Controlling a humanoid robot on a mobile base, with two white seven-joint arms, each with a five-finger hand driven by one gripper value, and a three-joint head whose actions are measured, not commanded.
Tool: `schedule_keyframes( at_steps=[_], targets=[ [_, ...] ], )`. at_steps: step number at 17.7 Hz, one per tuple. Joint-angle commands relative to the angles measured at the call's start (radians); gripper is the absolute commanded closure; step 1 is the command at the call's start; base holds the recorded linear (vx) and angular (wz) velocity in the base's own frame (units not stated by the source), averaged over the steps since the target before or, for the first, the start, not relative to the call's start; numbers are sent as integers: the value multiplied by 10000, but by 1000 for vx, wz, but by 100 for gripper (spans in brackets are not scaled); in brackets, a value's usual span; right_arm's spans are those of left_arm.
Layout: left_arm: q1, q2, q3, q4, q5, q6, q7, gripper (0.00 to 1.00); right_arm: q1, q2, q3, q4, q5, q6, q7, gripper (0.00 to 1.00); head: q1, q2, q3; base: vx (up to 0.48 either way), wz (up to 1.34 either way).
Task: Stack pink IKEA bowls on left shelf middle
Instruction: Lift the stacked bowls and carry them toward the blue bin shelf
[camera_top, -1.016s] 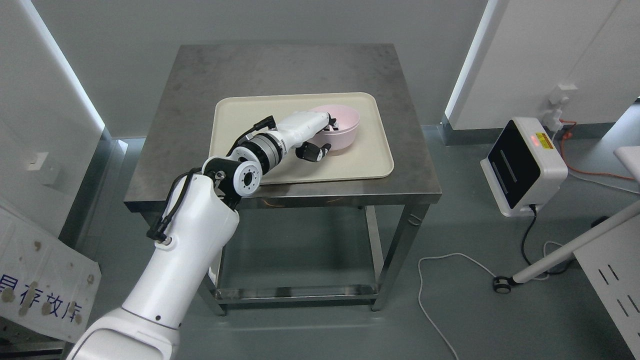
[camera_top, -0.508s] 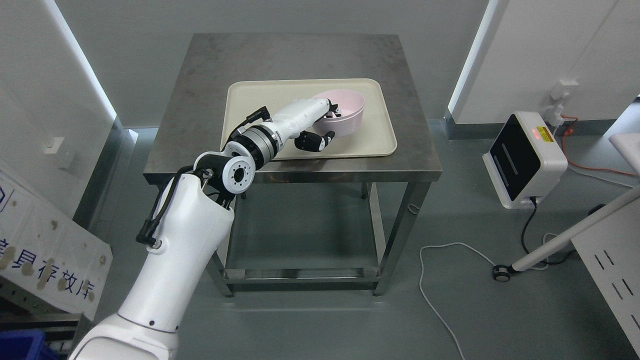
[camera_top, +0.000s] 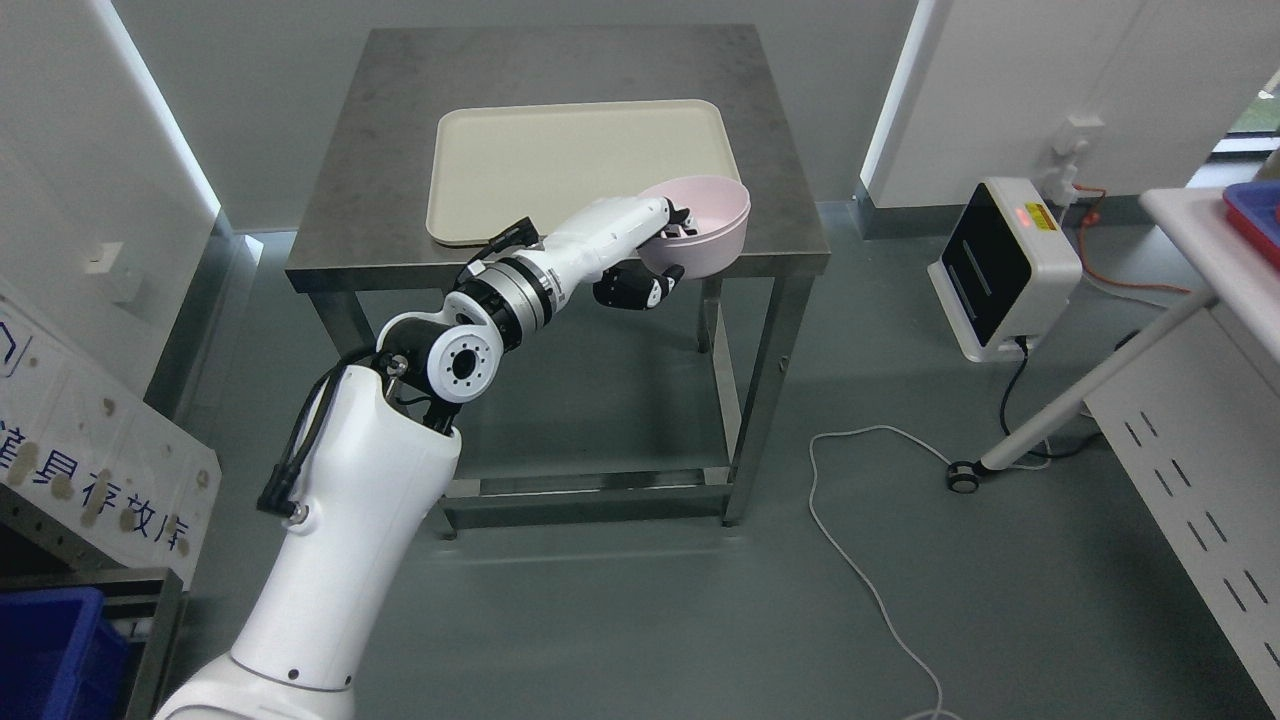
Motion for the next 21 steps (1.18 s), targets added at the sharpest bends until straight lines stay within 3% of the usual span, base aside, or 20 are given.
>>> schedule_keyframes(
  at_steps=[1, 13, 21],
  targets=[
    [119, 174, 141, -1209, 118, -17, -6, 98, -2, -175, -92, 0, 77, 7, 11, 0, 0, 0, 0, -297, -265],
    [27, 174, 662, -1532, 531, -17, 10, 98, -2, -175, -92, 0, 77, -9, 11, 0, 0, 0, 0, -325, 102],
    [-968, 174, 907, -1532, 686, 14, 10, 98, -2, -175, -92, 0, 77, 7, 11, 0, 0, 0, 0, -327, 137]
  ],
)
